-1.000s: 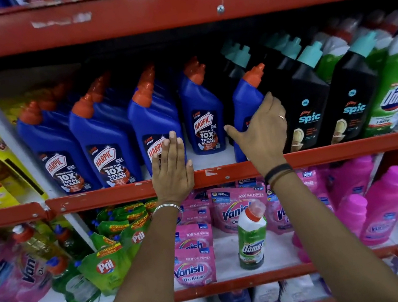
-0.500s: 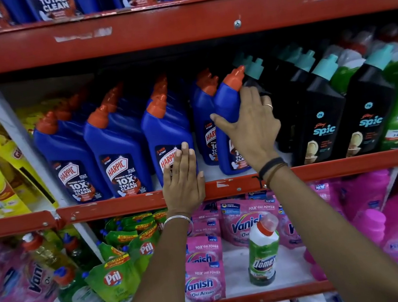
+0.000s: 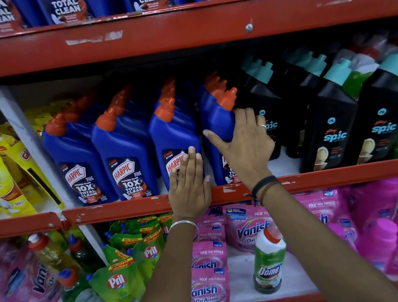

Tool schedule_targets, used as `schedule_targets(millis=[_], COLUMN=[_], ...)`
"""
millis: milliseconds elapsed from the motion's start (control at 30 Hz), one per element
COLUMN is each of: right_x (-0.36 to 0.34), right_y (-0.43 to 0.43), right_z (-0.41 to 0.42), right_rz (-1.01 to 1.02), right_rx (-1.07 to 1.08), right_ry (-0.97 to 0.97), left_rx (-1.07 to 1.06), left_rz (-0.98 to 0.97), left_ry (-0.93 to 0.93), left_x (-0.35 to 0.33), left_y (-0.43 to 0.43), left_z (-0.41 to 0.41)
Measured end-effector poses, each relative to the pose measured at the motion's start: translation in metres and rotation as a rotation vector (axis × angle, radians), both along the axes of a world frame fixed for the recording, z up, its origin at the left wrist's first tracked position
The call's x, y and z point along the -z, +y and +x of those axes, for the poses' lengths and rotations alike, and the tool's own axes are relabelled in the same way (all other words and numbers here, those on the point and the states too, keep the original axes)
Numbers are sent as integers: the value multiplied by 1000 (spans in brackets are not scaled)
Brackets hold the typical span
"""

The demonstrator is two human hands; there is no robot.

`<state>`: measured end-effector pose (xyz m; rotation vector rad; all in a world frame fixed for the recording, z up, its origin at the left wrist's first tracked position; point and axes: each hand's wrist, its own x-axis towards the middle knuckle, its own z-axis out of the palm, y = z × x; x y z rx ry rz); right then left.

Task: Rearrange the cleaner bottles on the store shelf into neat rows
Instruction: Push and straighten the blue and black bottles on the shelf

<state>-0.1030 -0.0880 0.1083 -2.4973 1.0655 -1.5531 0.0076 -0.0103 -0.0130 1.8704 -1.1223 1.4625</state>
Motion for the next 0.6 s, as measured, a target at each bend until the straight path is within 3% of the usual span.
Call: schedule_targets(millis=[133,267,400,500,600], right_x=[0,-11,-26,-32,-33], right_y=[-1,-24,-77,-119,-150], right_z=[-15,-72,-140,-167,-177], right_rz=[64,25,-66,13,91], right_rx=[-34,-290,-124,52,96], right_ry=[-26,-374,-640,-583,-427], left_rx=[2,-3,-42,-65,-65], left_rz=[8,9,13,15,11], left_ry=[8,-3,1,7,21], left_x=[-1,-1,2,3,3], left_y=[1,-1,-3,-3,-3], left_z=[-2,-1,1,1,0])
